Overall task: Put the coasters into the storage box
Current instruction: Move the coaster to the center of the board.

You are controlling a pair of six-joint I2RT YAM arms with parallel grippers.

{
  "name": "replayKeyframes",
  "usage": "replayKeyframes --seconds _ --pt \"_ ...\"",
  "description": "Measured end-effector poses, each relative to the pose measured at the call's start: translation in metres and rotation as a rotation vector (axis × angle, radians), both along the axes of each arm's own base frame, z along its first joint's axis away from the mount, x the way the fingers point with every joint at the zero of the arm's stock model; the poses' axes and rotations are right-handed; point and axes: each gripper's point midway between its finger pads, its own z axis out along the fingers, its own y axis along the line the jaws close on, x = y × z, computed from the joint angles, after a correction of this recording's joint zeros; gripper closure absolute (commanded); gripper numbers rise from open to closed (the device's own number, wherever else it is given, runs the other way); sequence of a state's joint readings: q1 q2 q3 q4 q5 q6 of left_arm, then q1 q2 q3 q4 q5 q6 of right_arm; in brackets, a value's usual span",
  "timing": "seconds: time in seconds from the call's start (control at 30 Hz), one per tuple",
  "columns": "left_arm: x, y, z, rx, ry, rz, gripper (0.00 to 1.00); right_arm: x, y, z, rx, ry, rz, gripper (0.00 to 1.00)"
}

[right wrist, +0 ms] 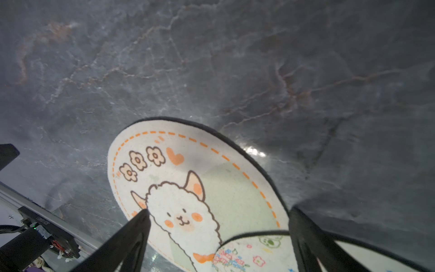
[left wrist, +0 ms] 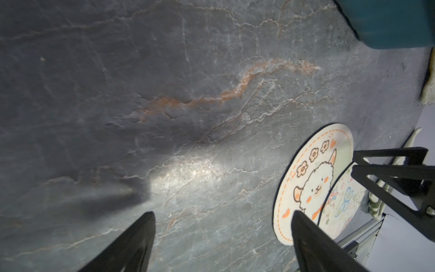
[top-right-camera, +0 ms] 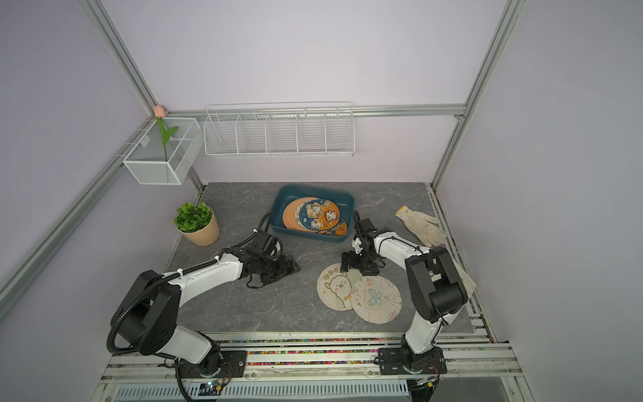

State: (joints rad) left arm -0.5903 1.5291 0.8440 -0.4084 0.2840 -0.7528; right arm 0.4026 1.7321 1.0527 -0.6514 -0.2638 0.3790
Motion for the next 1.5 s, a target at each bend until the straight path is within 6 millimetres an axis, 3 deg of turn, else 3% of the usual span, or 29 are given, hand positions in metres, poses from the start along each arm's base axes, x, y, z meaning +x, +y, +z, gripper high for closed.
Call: replayKeyframes --seconds 0.53,0.57,0.7,0.8,0.97,1.2,1.5 --pt "-0.008 0.004 0.0 -0.002 -0.009 0.008 0.1 -0.011 0.067 0.005 0.082 0.018 0.086 0.02" --pt "-0.008 0.004 0.0 -0.003 -0.011 0.007 0.1 -0.011 0.068 0.006 0.082 0.017 0.086 0.0" --pt "-0.011 0.0 0.0 -0.003 -0.013 -0.006 0.1 -0.012 0.064 0.012 0.053 0.0 0.077 0.09" --pt "-0.012 -0.004 0.0 0.0 -0.014 -0.025 0.1 -0.019 0.055 0.03 0.036 -0.036 0.048 0.11" --pt "-0.011 -0.008 -0.004 0.002 -0.006 -0.048 0.1 -0.056 0.044 0.049 0.041 -0.055 0.008 0.12" --pt "-0.009 -0.014 -0.006 -0.001 -0.002 -0.081 0.1 -0.134 0.033 0.018 -0.025 0.063 -0.006 0.12" --pt "-0.006 -0.021 -0.003 -0.015 -0.012 -0.113 0.1 -0.161 0.031 -0.004 -0.085 0.086 -0.051 0.12"
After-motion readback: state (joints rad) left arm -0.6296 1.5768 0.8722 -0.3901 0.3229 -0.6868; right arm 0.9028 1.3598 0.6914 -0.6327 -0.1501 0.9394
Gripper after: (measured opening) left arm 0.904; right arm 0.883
